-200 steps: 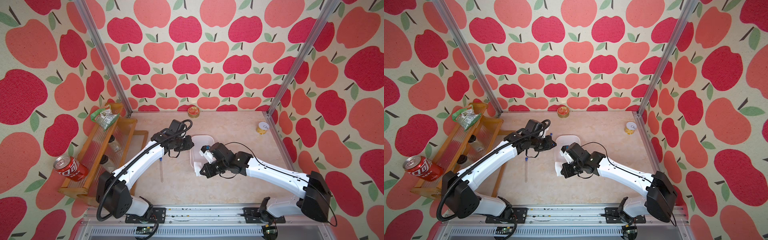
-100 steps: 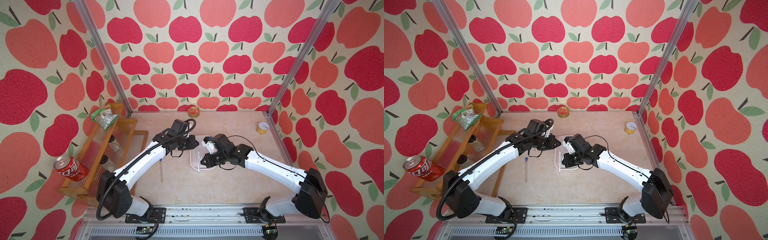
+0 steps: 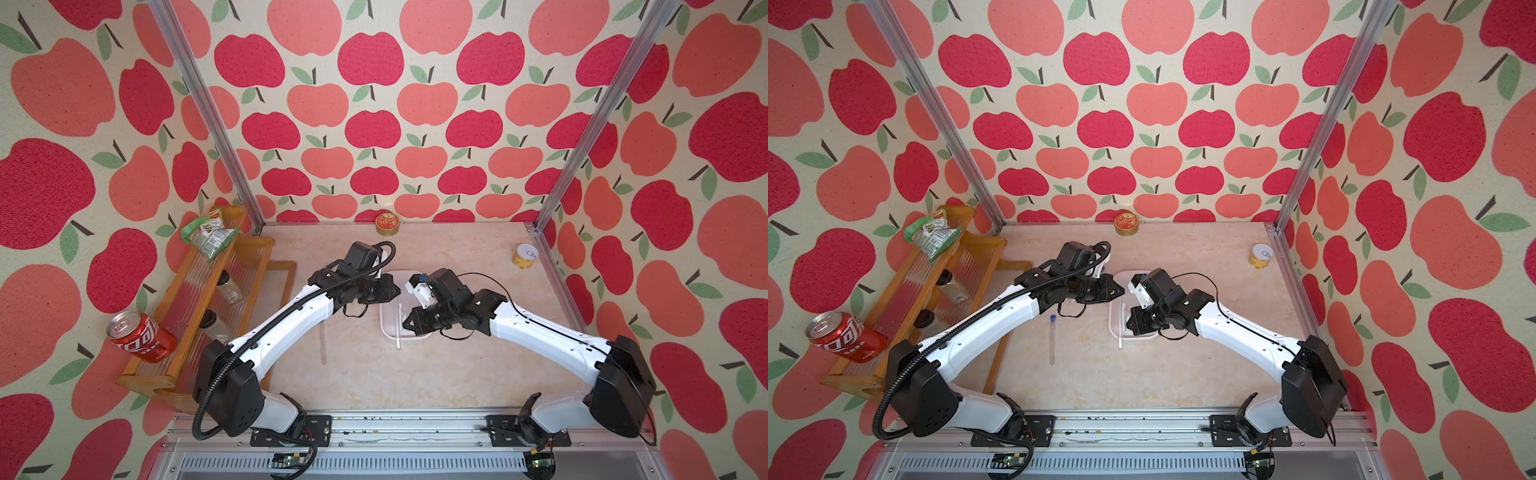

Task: Wipe the exteriors of test tubes
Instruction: Wipe the dirt from the test tube.

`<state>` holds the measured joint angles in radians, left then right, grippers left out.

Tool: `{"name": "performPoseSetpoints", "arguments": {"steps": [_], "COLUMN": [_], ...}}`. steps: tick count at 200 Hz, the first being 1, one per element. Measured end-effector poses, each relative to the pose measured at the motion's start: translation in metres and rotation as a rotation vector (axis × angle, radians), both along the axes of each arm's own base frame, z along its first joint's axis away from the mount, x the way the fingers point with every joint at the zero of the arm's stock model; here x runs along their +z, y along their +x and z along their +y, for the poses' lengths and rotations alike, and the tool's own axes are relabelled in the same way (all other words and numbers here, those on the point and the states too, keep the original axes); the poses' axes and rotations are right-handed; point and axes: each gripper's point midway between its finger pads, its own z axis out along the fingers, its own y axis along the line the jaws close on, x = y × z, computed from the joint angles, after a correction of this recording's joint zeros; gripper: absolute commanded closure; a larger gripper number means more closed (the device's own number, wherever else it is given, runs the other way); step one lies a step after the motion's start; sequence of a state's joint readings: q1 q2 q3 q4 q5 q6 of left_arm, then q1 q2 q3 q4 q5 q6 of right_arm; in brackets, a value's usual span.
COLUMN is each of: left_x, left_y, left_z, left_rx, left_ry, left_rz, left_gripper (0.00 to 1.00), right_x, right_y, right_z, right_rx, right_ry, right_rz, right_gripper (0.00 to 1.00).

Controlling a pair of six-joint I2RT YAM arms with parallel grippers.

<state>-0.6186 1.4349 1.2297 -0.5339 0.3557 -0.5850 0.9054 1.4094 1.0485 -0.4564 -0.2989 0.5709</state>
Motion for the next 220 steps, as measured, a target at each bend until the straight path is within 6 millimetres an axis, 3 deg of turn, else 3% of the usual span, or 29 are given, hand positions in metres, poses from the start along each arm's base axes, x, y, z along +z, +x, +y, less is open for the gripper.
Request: {"name": "performPoseSetpoints", "arguments": {"steps": [47,114,178,220], "left_x": [0.000,0.007,0.023,0.031], "left_y": [0.000,-0.002,-0.006,-0.005], "left_z": [0.000,-0.002,-0.011,-0.019], "left_rx": [-0.001,-0.008,-0.030,-0.042], "left_ry": [-0.001,-0.021,-0.101,-0.150], "left_rz": [0.000,-0.005,0.000,-0.007], "left_gripper": [1.00,1.00,1.00,1.00], "right_x": [-0.006,-0.032,-0.030,-0.014], "right_y": [-0.037,-0.027,-0.037,-0.040], "right_z": [-0.013,-0.056,-0.051,-0.043], "right_rx": [0.061,-0.030,0.023,0.042], "right_ry": [0.020,-0.182,-0.171,-0.097], "right_rz": [-0.001,-0.064,-0.070,-0.081], "right_gripper": [1.00,1.00,1.00,1.00]}}
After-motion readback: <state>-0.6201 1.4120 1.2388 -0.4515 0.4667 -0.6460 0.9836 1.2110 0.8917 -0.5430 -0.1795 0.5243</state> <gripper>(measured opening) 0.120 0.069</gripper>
